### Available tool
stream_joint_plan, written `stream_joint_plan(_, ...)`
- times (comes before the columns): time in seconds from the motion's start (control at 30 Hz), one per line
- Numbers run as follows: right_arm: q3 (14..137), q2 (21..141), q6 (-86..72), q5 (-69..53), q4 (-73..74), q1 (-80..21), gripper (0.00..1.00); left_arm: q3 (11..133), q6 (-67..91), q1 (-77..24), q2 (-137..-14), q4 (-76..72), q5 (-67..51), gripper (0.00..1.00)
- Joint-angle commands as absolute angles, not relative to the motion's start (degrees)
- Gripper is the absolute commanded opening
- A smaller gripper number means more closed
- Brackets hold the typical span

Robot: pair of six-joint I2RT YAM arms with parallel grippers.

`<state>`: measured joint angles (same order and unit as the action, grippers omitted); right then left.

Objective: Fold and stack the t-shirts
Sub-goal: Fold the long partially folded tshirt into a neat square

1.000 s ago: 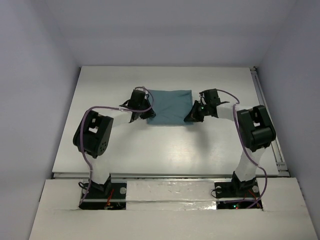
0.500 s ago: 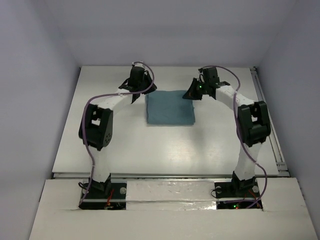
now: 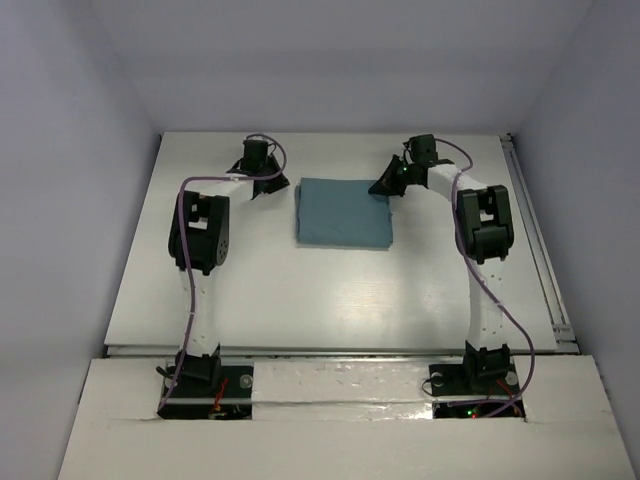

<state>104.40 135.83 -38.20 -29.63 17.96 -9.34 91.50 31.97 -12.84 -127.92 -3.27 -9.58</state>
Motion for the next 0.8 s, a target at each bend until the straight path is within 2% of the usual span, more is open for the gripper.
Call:
stream_joint_plan(0.0, 106.88, 134.65, -37.97, -30.58, 18.28, -8.09, 0.0, 91.15, 31.9, -11.34, -121.93, -3.87, -10.46, 0.12)
stream_joint_plan(0.2, 106.87, 129.3, -38.41, -35.58, 18.01, -8.09, 0.0, 83.27, 33.13, -13.79, -106.65, -5.01, -15.55, 0.16)
stream_joint_plan(0.3, 108.46, 126.58, -38.15, -38.05, 19.86, -8.09, 0.0, 75.45, 32.26, -20.2, -100.57, -4.22, -16.7, 0.1)
stream_joint_plan(0.33, 108.2, 125.78, -37.8, -38.4, 20.39, -8.09, 0.02, 72.97, 32.17, -21.78, -99.5, -4.22, -17.22, 0.04)
stream_joint_plan(0.37, 108.19, 124.9, -37.53, -38.58, 21.0, -8.09, 0.14, 70.43, 32.6, -23.97, -98.45, -5.52, -17.23, 0.01)
stream_joint_plan(0.43, 107.84, 122.45, -36.13, -39.55, 23.01, -8.09, 0.28, 61.64, 35.06, -23.99, -95.9, -8.25, -17.66, 0.0)
stream_joint_plan(0.47, 106.01, 121.13, -35.69, -39.64, 23.11, -8.09, 0.42, 59.18, 35.76, -23.99, -95.37, -10.78, -17.58, 0.0)
stream_joint_plan(0.53, 102.24, 115.79, -35.33, -39.99, 21.2, -8.09, 0.49, 54.5, 36.21, -23.99, -96.06, -12.47, -18.1, 0.0)
stream_joint_plan(0.57, 99.95, 114.01, -35.25, -40.16, 20.66, -8.09, 0.5, 53.8, 35.86, -23.99, -96.76, -12.92, -18.19, 0.0)
stream_joint_plan(0.6, 95.41, 111.99, -34.98, -40.34, 20.13, -8.09, 0.47, 52.66, 35.6, -23.99, -97.99, -14.14, -18.28, 0.0)
stream_joint_plan(0.63, 92.66, 109.88, -34.81, -40.25, 18.56, -8.09, 0.4, 52.39, 35.51, -23.99, -98.69, -14.5, -18.37, 0.0)
stream_joint_plan(0.67, 89.59, 105.43, -34.8, -40.17, 17.33, -8.09, 0.22, 52.3, 35.33, -23.99, -99.4, -14.94, -18.11, 0.0)
stream_joint_plan(0.77, 77.64, 101.43, -34.89, -39.55, 14.94, -8.09, 0.03, 50.98, 36.21, -22.86, -101.42, -16.17, -16.44, 0.0)
